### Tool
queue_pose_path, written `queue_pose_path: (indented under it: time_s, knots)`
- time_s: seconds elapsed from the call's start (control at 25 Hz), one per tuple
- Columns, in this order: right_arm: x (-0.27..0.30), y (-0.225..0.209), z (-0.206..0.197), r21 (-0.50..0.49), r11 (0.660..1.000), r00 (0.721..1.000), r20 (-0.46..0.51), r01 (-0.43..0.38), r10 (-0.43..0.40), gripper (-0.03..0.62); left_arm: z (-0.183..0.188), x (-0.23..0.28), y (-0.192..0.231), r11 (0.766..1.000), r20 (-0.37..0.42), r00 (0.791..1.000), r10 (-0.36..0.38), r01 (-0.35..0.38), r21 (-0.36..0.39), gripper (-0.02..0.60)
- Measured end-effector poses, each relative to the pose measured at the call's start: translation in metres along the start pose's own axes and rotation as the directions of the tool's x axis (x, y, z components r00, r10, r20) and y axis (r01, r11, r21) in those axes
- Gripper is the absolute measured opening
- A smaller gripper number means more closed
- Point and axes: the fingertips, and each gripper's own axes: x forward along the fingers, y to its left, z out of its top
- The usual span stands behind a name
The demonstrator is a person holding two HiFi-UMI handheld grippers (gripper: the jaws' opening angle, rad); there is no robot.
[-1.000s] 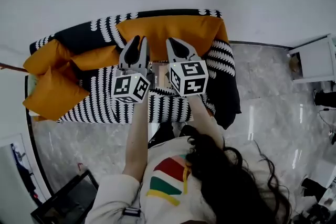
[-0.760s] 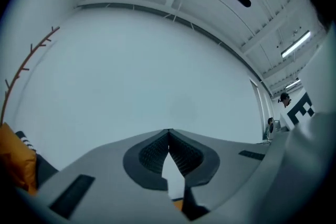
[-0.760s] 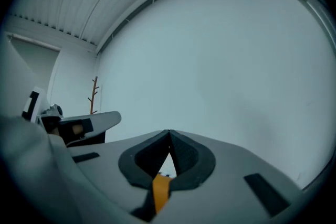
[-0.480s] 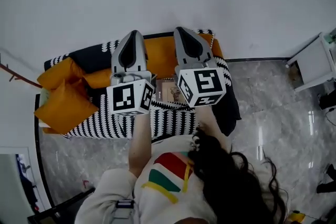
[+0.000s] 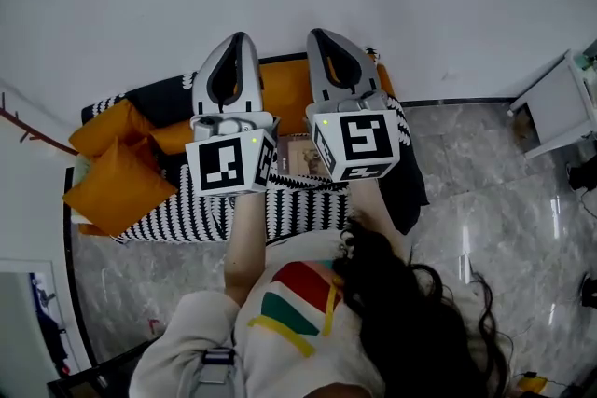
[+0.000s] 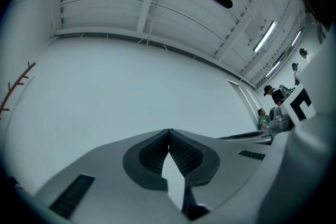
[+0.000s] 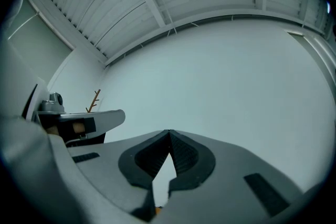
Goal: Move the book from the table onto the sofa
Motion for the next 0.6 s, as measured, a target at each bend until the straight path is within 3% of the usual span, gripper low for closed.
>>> queue_pose_path:
  time_s: [0.6]
  knots:
    - [-0.007,0.017,0.022,-0.024,0.999,0.998,0.053,-0.025,0.026,0.012,0.028,-0.019,0.014,0.999,0.051,0.998,0.043,-0.044,0.021,0.008]
